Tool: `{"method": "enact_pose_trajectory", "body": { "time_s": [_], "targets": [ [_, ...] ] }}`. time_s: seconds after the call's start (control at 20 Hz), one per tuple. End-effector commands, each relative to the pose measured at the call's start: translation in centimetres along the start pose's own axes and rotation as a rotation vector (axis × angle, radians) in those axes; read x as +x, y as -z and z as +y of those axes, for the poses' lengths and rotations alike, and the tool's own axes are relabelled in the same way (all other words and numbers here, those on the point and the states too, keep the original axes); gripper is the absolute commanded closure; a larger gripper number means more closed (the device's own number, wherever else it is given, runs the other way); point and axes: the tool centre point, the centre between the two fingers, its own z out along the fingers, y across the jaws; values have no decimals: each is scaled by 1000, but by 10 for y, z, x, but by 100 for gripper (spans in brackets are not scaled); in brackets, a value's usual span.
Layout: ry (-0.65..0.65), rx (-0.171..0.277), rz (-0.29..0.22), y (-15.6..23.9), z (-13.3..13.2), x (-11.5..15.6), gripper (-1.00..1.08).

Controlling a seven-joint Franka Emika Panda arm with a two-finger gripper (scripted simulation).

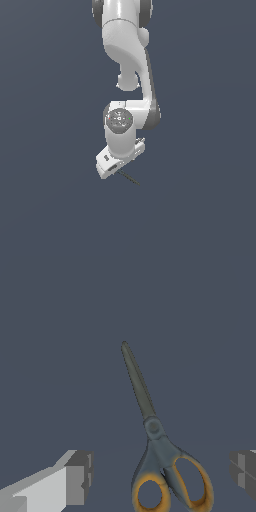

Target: Pick up the object and move it to a goal position.

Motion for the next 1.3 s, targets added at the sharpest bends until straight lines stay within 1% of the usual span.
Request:
{"method": "enact_pose_trajectory", "body": {
  "time_s": [0.0, 0.35, 0.75, 1.25],
  "targets": [
    [40, 0, -1, -8, 7, 0, -92],
    [102, 2, -4, -21, 17, -1, -92],
    [108, 2, -4, -26, 19, -2, -92],
    [112, 2, -4, -70, 18, -3, -92]
  ]
}}
